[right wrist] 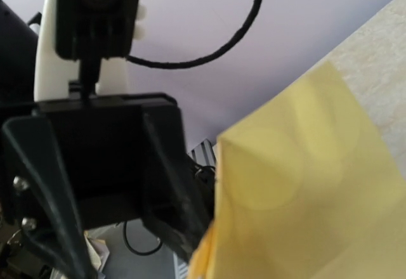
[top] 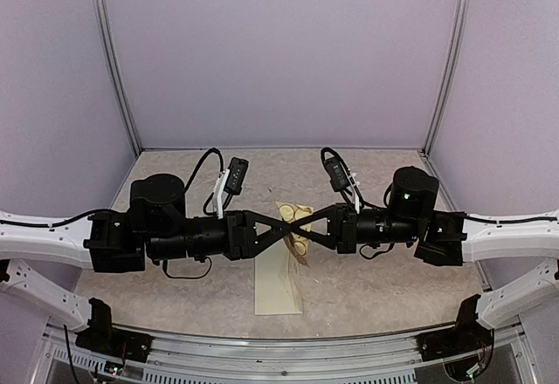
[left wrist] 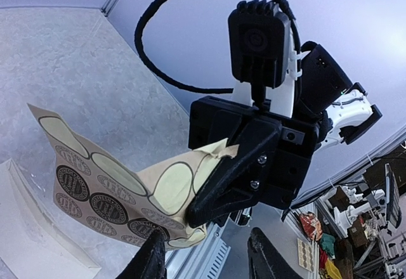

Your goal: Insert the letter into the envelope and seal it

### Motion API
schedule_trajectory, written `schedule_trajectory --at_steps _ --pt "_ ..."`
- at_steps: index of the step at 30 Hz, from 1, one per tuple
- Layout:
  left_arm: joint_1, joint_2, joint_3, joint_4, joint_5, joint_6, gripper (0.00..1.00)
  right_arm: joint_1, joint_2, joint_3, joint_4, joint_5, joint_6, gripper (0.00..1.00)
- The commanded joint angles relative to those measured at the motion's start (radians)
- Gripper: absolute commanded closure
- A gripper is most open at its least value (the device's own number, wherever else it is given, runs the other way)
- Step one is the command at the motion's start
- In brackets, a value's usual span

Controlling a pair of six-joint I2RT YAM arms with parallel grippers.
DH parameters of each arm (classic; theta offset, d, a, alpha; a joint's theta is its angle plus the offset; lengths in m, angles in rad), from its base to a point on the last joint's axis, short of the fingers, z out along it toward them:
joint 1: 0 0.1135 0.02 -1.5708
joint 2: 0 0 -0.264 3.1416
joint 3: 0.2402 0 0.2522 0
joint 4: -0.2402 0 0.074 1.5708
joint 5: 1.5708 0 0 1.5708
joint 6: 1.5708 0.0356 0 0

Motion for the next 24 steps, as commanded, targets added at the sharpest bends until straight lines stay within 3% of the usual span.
schedule_trajectory --at_steps 1,9,17,24 --pt "0.013 0.024 0.031 0.030 0.015 0.004 0.58 0.010 0.018 0.039 -0.011 -0.028 -0.027 1.00" --pt "0.040 0.036 0.025 0.006 0.010 -0.042 0.55 0.023 0.025 0.051 -0.020 -0.050 -0.047 1.00" --pt "0.044 0.042 0.020 0.011 0.015 -0.056 0.74 0.027 0.025 0.055 -0.021 -0.043 -0.049 1.00" --pt "0.045 0.045 0.005 0.028 0.061 -0.072 0.74 0.027 0.027 0.058 -0.023 -0.039 -0.049 1.00"
